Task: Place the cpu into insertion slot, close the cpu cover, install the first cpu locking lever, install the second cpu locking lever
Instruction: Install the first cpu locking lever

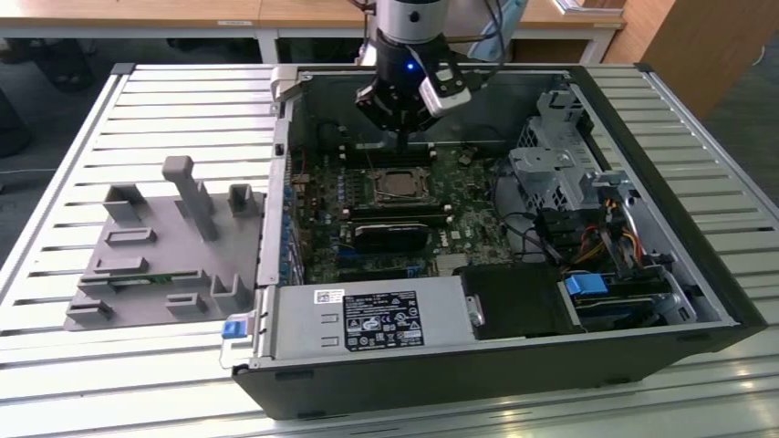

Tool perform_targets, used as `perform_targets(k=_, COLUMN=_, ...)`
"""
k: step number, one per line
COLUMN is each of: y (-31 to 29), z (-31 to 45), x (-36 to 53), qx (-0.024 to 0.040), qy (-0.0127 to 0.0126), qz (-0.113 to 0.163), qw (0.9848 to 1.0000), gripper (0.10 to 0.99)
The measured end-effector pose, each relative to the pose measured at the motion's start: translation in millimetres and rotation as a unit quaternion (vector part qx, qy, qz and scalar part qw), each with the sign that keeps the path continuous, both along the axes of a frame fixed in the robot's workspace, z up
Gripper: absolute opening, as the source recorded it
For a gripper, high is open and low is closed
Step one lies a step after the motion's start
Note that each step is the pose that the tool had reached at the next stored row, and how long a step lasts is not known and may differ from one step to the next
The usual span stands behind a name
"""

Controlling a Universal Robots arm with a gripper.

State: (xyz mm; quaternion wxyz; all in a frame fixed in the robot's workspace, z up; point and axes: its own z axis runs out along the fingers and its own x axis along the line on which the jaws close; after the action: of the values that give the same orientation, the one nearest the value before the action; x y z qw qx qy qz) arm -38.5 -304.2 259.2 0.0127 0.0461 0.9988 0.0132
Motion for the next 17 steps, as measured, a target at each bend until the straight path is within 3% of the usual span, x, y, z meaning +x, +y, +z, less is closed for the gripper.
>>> perform_targets(k=7, y=0.0, z=-0.2, x=-7.6, qx=0.0, qy=0.0, qz=0.009, qw=1.0, gripper=0.106)
perform_targets(k=17, y=0.0, z=-0.6, x=-30.8, qx=0.0, qy=-0.0002, qz=0.009, qw=1.0, gripper=0.106)
